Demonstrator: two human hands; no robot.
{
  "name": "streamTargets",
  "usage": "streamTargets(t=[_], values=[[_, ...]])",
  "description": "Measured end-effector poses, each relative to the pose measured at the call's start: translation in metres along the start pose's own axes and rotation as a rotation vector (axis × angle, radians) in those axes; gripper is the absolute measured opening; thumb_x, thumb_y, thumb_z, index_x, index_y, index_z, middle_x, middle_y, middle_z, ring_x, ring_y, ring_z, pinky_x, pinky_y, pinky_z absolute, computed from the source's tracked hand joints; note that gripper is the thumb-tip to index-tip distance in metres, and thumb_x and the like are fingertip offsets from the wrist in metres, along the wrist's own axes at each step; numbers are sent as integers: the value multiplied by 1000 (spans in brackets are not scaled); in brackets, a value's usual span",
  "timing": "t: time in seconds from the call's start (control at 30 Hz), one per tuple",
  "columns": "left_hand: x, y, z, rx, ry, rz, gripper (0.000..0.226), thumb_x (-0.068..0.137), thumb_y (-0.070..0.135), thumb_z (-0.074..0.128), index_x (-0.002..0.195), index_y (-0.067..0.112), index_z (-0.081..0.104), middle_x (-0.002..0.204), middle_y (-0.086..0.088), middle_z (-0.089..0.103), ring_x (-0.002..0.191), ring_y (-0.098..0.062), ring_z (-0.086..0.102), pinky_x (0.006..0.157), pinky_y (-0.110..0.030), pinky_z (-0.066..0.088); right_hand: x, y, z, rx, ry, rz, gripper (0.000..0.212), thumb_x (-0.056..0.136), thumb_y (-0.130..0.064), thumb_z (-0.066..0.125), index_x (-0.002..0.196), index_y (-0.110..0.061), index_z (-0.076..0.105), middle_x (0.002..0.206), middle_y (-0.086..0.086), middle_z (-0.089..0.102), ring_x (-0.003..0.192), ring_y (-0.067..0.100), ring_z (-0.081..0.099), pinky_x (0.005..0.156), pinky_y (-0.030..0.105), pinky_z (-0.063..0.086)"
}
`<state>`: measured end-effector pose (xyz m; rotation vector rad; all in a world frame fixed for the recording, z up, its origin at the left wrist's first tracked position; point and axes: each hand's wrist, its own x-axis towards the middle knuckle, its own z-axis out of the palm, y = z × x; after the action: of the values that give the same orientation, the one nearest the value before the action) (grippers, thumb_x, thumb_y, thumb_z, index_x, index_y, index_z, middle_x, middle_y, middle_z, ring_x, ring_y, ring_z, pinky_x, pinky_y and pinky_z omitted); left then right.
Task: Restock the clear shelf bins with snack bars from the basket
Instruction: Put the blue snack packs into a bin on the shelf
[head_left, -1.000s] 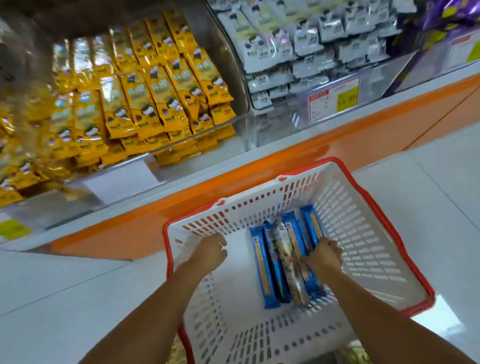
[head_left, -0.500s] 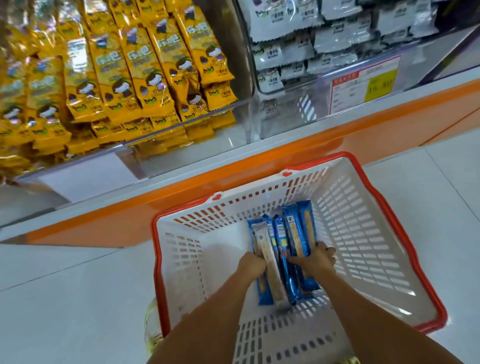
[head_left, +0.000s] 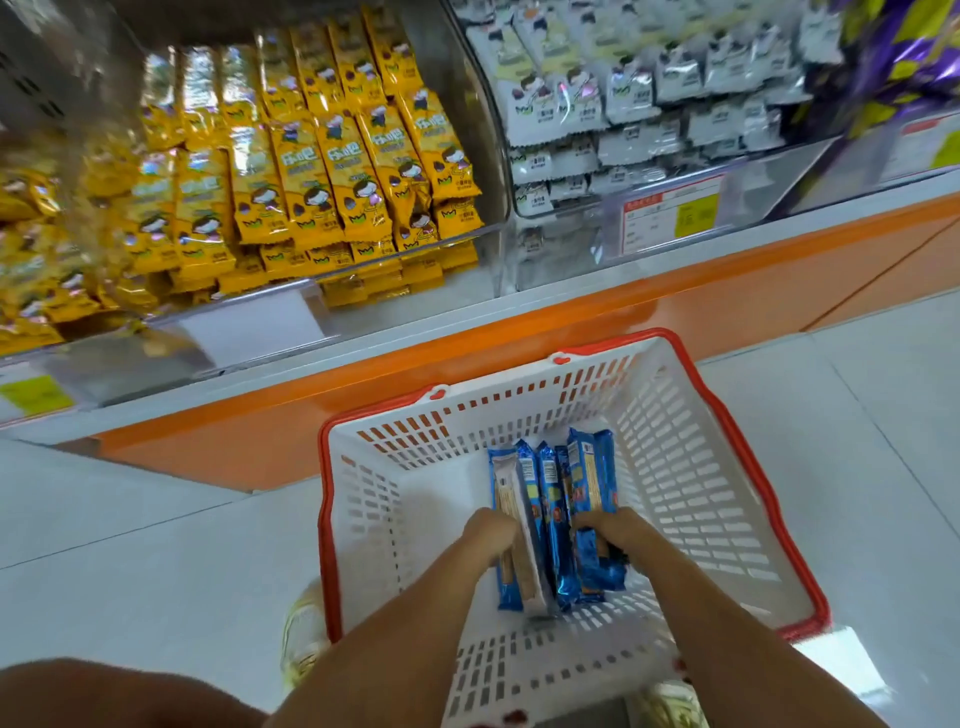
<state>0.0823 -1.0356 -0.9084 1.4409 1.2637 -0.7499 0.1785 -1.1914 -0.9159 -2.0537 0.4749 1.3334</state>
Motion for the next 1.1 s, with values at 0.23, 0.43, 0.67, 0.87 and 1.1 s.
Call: streamTargets(t=[0.23, 0.43, 0.67, 0.87, 1.1], values=[[-41, 25, 1, -254, -176, 164, 75, 72, 47, 78, 123, 0, 51, 111, -19, 66, 79, -25, 68, 67, -35, 59, -71, -13, 2, 310, -331, -94, 19, 86, -13, 66, 100, 0, 62, 90, 16, 68, 79, 29, 64, 66, 36, 53], [-96, 43, -15, -321, -230, 365, 33, 82, 24, 73, 104, 1, 63, 98, -15, 68, 85, -25, 67, 85, -41, 56, -131, -19, -1, 83, -168, -362, 67, 61, -43, 86, 104, -3, 55, 77, 5, 59, 68, 15, 57, 54, 25, 44], [-183, 52, -57, -542, -530, 615, 26, 91, 2, 54, 116, 1, 60, 120, -23, 62, 107, -33, 61, 98, -47, 47, -213, -34, -29, 344, 51, -657, 26, 90, -21, 65, 106, -7, 48, 108, 19, 58, 97, 34, 61, 89, 49, 48], [-246, 54, -83, -589, -584, 726, 30, 94, 13, 50, 121, 5, 59, 122, -22, 62, 104, -31, 63, 94, -46, 49, -277, -37, -39, 442, -49, -771, 34, 80, -8, 72, 109, 7, 60, 105, 21, 68, 88, 26, 66, 80, 35, 50], [-271, 47, -103, -729, -641, 693, 37, 89, 28, 46, 116, 5, 56, 102, -17, 64, 93, -29, 64, 76, -45, 53, -303, -34, -31, 448, -66, -817, 50, 65, -12, 85, 97, -8, 47, 107, 30, 63, 84, 38, 64, 78, 49, 48]])
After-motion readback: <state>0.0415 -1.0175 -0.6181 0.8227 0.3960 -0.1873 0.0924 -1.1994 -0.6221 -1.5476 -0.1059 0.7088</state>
